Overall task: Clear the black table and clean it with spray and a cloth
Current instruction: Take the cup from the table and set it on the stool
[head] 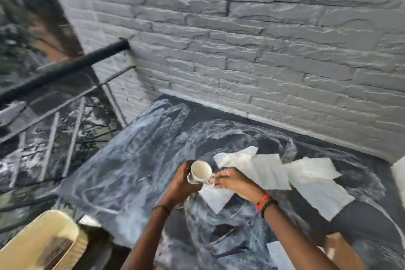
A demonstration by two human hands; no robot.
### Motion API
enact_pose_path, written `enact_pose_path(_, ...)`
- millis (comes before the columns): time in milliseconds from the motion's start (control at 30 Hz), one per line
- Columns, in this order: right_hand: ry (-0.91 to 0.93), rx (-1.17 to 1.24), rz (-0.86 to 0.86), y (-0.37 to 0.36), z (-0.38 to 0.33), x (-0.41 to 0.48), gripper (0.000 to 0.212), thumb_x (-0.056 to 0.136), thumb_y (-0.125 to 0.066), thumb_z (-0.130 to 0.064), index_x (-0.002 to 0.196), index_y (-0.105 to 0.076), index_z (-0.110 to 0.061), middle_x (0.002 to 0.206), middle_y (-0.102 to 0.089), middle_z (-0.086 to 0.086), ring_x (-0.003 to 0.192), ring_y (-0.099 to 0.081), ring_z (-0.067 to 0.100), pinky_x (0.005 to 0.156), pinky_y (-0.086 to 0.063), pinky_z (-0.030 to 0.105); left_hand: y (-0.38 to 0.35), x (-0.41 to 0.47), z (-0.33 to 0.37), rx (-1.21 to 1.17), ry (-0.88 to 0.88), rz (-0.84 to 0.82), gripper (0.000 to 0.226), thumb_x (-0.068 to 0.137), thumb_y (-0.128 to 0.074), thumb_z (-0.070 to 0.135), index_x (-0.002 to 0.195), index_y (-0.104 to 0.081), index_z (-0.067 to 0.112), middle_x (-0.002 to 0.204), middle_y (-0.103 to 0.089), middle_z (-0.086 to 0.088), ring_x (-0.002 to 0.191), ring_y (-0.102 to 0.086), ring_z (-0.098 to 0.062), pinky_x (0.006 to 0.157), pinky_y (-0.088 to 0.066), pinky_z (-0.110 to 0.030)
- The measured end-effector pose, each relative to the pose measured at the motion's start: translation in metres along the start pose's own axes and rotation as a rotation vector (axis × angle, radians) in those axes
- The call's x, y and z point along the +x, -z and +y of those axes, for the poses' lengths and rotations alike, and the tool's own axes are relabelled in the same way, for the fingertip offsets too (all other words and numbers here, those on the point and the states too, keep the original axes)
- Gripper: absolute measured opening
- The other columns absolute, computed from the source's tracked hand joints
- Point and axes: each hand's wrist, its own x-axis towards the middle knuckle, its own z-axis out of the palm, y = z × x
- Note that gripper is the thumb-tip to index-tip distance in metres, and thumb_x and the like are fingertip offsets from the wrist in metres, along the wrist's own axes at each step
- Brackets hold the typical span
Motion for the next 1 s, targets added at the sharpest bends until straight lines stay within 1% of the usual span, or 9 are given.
enact_pose_path(67, -0.019, -0.037, -0.05, -0.044, -0.008, 0.009, 0.013, 0.084, -0.065, 0.0, 0.073, -0.066, -0.006, 0.072, -0.07, 0.001, 0.07, -0.065, 0.006, 0.072, -0.054, 0.016, 0.036, -0.026, -0.022, 0.002, 0.052, 0.046, 0.073, 0.056, -0.074, 0.043, 0.12, -0.047, 0.02, 0.117, -0.061, -0.01, 0.108, -0.06, -0.022, 0.093, -0.05, -0.037)
enact_pose_path(200, -0.021, -0.112, -0.191, -0.124, -0.012, 0.019, 0.012, 0.084, -0.066, -0.004, 0.073, -0.067, -0.009, 0.075, -0.067, 0.004, 0.073, -0.063, 0.006, 0.075, -0.053, 0.016, 0.098, -0.081, -0.051, -0.023, 0.115, 0.129, 0.067, 0.057, -0.076, 0.041, 0.116, -0.047, 0.048, 0.113, -0.063, 0.016, 0.104, -0.058, 0.008, 0.091, -0.046, -0.018)
enact_pose_path(400, -0.079, -0.201, -0.303, -0.242, -0.008, 0.029, 0.014, 0.08, -0.069, 0.001, 0.07, -0.064, -0.008, 0.061, -0.067, -0.008, 0.062, -0.064, 0.0, 0.063, -0.051, 0.012, 0.177, -0.167, -0.086, -0.068, 0.212, 0.218, 0.067, 0.058, -0.077, 0.034, 0.11, -0.047, 0.063, 0.118, -0.061, 0.017, 0.109, -0.056, 0.007, 0.095, -0.043, -0.015)
enact_pose_path(500, -0.089, -0.226, -0.323, -0.282, 0.002, 0.034, 0.019, 0.082, -0.066, 0.003, 0.067, -0.062, -0.007, 0.064, -0.064, -0.003, 0.064, -0.062, 0.002, 0.061, -0.051, 0.012, 0.196, -0.198, -0.106, -0.093, 0.253, 0.264, 0.071, 0.06, -0.081, 0.026, 0.121, -0.049, 0.044, 0.123, -0.062, 0.012, 0.114, -0.057, -0.005, 0.099, -0.046, -0.025)
enact_pose_path(667, -0.126, -0.284, -0.384, -0.351, 0.029, 0.041, 0.024, 0.085, -0.062, 0.003, 0.064, -0.057, -0.008, 0.068, -0.057, 0.004, 0.067, -0.056, 0.006, 0.061, -0.05, 0.01, 0.221, -0.249, -0.143, -0.124, 0.308, 0.319, 0.072, 0.068, -0.081, 0.001, 0.13, -0.045, 0.01, 0.126, -0.056, -0.007, 0.109, -0.052, 0.016, 0.094, -0.041, -0.008)
enact_pose_path(767, -0.147, -0.349, -0.38, -0.382, 0.055, 0.047, 0.027, 0.086, -0.061, 0.003, 0.062, -0.057, -0.009, 0.064, -0.055, 0.003, 0.063, -0.053, 0.005, 0.054, -0.045, 0.008, 0.226, -0.277, -0.163, -0.13, 0.369, 0.337, 0.076, 0.064, -0.081, 0.026, 0.13, -0.045, 0.015, 0.129, -0.053, 0.003, 0.112, -0.05, 0.016, 0.098, -0.04, -0.009)
enact_pose_path(867, -0.181, -0.421, -0.377, -0.407, 0.093, 0.059, 0.024, 0.085, -0.064, -0.001, 0.063, -0.061, -0.01, 0.066, -0.058, 0.005, 0.066, -0.056, 0.01, 0.059, -0.048, 0.012, 0.218, -0.306, -0.192, -0.054, 0.441, 0.432, 0.082, 0.062, -0.068, 0.052, 0.133, -0.045, 0.018, 0.134, -0.049, 0.009, 0.123, -0.046, 0.0, 0.104, -0.038, -0.021)
enact_pose_path(933, -0.212, -0.467, -0.351, -0.414, 0.12, 0.069, 0.022, 0.083, -0.066, -0.004, 0.062, -0.062, -0.012, 0.069, -0.061, 0.007, 0.074, -0.058, 0.016, 0.069, -0.049, 0.023, 0.21, -0.32, -0.209, -0.06, 0.515, 0.541, 0.075, 0.065, -0.068, 0.05, 0.129, -0.045, 0.017, 0.131, -0.05, 0.001, 0.121, -0.047, -0.012, 0.101, -0.039, -0.027)
enact_pose_path(1000, -0.225, -0.502, -0.33, -0.428, 0.153, 0.083, 0.023, 0.081, -0.068, -0.006, 0.061, -0.063, -0.014, 0.069, -0.062, 0.008, 0.075, -0.057, 0.018, 0.07, -0.046, 0.028, 0.202, -0.335, -0.234, -0.093, 0.588, 0.636, 0.059, 0.075, -0.075, 0.024, 0.125, -0.043, 0.022, 0.126, -0.052, 0.0, 0.118, -0.049, -0.015, 0.099, -0.041, -0.028)
